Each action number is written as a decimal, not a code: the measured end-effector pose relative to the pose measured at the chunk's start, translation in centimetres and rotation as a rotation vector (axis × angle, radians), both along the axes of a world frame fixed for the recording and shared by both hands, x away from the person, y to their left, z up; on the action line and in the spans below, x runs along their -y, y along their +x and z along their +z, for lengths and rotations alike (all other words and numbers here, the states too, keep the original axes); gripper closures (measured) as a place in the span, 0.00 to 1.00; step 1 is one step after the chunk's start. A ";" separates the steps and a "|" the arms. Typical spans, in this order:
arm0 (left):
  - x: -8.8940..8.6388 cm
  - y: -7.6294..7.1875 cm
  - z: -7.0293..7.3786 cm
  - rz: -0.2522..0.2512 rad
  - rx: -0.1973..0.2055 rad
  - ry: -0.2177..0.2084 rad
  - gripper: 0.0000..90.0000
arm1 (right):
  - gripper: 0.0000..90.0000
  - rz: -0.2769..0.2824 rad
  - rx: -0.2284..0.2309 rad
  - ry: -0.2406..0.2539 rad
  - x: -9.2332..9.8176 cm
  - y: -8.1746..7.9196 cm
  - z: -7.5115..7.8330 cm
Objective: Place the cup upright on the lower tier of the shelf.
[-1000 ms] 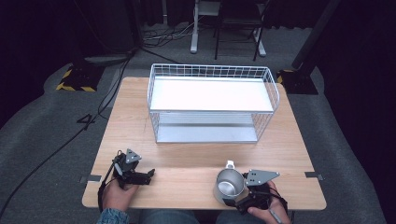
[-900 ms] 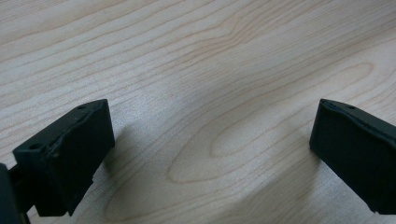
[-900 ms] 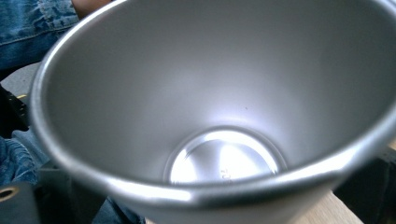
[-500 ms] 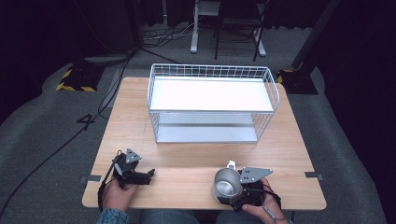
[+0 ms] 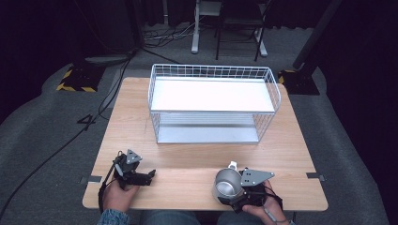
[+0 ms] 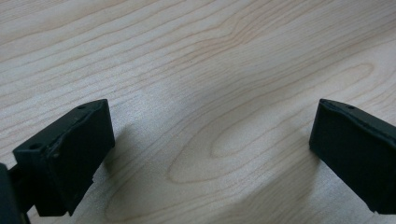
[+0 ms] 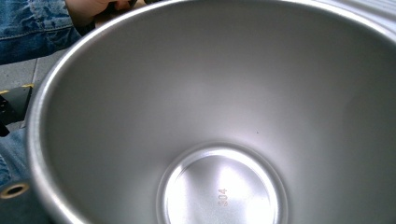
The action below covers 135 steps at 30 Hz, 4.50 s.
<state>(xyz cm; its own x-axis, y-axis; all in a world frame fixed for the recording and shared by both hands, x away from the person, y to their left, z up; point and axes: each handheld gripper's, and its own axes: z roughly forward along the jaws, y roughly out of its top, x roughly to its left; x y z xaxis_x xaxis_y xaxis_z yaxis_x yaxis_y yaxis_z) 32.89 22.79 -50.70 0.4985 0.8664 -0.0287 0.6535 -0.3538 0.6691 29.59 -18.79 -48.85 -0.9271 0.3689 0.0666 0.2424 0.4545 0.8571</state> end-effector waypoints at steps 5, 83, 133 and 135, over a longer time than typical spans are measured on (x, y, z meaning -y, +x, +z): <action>0.0 0.0 0.0 0.001 0.000 -0.001 0.00 | 0.08 0.000 -0.009 -0.001 -0.2 0.2 0.2; 0.1 0.1 0.0 0.013 0.001 -0.001 0.01 | 0.08 -0.382 0.191 0.043 -4.7 16.0 2.4; 0.1 0.1 0.0 0.013 0.001 -0.001 0.01 | 0.04 -0.454 0.134 0.036 -4.7 18.2 1.0; 0.1 0.1 0.0 0.013 0.001 -0.001 0.01 | 0.03 -0.466 0.133 0.030 -4.6 18.1 1.3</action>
<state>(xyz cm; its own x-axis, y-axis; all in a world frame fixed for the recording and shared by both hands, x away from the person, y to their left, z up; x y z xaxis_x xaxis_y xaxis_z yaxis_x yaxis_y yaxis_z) 32.97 22.73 -50.71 0.4872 0.8728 -0.0291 0.6572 -0.3445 0.6704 47.69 -14.14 -47.56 -0.6648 0.7466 -0.0244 0.3016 0.2981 0.9056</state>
